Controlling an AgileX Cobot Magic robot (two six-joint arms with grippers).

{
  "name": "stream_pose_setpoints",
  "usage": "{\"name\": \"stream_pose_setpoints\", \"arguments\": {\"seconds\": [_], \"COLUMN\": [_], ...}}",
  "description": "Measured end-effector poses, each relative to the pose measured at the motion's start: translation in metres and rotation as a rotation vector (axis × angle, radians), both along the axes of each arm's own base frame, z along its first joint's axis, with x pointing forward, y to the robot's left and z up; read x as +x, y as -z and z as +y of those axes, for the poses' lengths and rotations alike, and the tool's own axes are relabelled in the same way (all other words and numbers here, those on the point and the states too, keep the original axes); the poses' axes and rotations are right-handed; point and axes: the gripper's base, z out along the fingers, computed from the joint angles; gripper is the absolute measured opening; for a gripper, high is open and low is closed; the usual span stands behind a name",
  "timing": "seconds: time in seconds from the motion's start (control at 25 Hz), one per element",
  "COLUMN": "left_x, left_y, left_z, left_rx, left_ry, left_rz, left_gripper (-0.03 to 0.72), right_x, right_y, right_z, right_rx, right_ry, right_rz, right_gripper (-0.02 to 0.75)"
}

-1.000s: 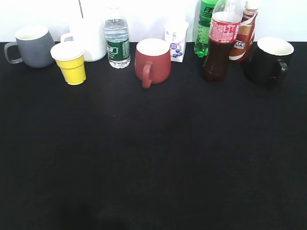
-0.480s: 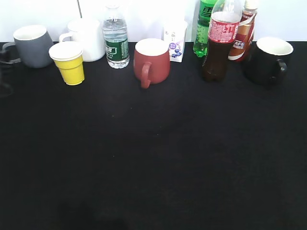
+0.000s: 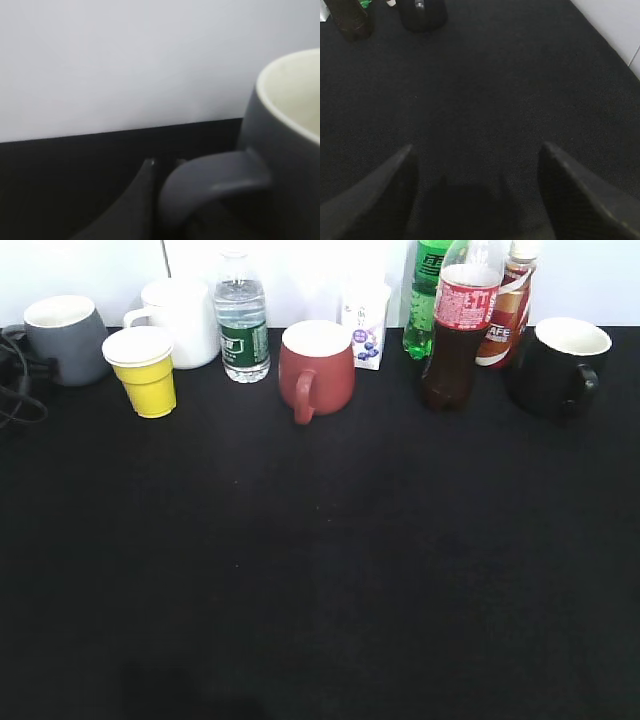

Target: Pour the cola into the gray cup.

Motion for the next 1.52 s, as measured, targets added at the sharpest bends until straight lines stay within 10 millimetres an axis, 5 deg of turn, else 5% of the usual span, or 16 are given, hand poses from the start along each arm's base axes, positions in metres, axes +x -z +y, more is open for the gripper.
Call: {"name": "stream_pose_setpoints", "arguments": {"seconds": [0.12, 0.24, 0.36, 0.52, 0.68, 0.8, 0.88, 1.04, 1.16, 1.36, 1.52], "left_x": [-0.009, -0.042, -0.108, -0.208, -0.248, -0.253, -0.254, -0.252, -0.248, -0.244, -0.243], "left_y": [-0.008, -0.054, -0.084, -0.097, -0.096, -0.096, -0.095, -0.092, -0.085, -0.075, -0.074], "left_z": [0.002, -0.002, -0.012, -0.029, -0.066, -0.089, -0.095, -0.095, -0.096, -0.097, -0.097], "left_rx": [-0.022, -0.021, -0.023, -0.050, -0.057, -0.019, -0.009, -0.010, -0.017, -0.021, -0.020], "left_ry": [-0.039, -0.042, -0.041, -0.033, 0.116, 0.263, 0.298, 0.298, 0.302, 0.305, 0.308], "left_rz": [-0.010, -0.115, -0.124, -0.100, -0.056, -0.049, -0.045, -0.030, -0.021, 0.014, 0.013], "left_gripper": [0.060, 0.059, 0.059, 0.059, 0.059, 0.059, 0.059, 0.059, 0.059, 0.059, 0.059], "right_x": [0.000, 0.000, 0.000, 0.000, 0.003, 0.050, 0.107, 0.170, 0.228, 0.305, 0.356], "right_y": [0.000, 0.000, 0.000, 0.000, -0.008, -0.032, -0.018, -0.001, 0.021, 0.076, 0.123], "right_z": [0.000, 0.000, 0.000, 0.000, 0.003, 0.000, -0.003, -0.003, 0.016, 0.086, 0.100], "right_rx": [0.000, 0.000, 0.000, 0.000, 0.033, 0.008, -0.006, -0.083, -0.093, -0.052, -0.005], "right_ry": [0.000, 0.000, 0.000, 0.000, -0.026, -0.028, -0.034, -0.098, -0.267, -0.467, -0.408], "right_rz": [0.000, 0.000, 0.000, 0.000, -0.041, -0.285, -0.417, -0.506, -0.412, -0.324, -0.330], "right_gripper": [0.566, 0.566, 0.566, 0.566, 0.566, 0.566, 0.566, 0.566, 0.566, 0.566, 0.643]}}
